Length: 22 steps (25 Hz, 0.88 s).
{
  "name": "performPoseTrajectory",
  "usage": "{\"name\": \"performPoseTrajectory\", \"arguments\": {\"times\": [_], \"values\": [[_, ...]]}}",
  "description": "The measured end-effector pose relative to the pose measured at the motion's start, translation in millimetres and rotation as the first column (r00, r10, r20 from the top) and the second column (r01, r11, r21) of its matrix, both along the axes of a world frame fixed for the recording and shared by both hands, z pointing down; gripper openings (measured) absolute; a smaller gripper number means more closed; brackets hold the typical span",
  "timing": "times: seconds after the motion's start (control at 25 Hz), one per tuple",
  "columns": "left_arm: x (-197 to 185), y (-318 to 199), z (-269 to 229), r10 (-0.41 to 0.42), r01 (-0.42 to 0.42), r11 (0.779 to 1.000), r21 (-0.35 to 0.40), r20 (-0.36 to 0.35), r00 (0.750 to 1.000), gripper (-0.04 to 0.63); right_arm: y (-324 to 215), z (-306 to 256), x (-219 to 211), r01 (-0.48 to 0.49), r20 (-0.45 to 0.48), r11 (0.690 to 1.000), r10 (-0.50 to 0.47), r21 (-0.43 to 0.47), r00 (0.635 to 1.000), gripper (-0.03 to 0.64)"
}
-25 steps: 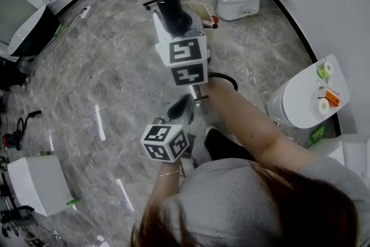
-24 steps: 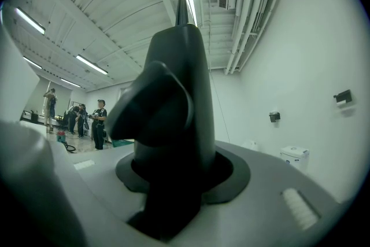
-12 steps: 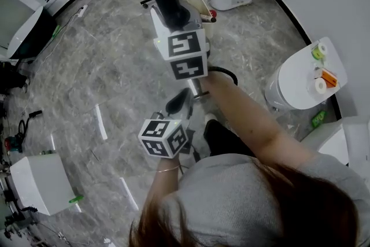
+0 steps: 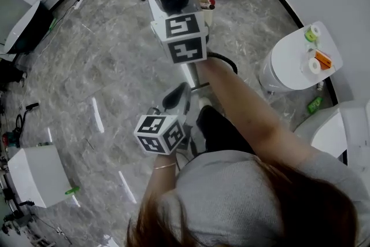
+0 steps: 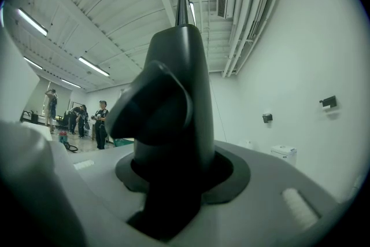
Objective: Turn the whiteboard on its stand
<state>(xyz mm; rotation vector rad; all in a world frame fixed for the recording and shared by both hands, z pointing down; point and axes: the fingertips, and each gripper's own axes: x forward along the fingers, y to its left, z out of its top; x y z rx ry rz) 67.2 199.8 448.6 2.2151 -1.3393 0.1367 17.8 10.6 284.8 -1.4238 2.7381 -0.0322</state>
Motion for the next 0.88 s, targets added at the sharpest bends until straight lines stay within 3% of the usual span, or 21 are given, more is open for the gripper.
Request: {"name": "performPoseTrajectory", "arguments": {"times": [0.88], "values": [[67, 94, 2, 0.064, -0.064, 0.998, -0.004, 0.017, 0.998, 0.000, 119, 0, 49, -0.001, 0.000, 1.000, 0.001, 0.008, 1.000, 0.176]]}}
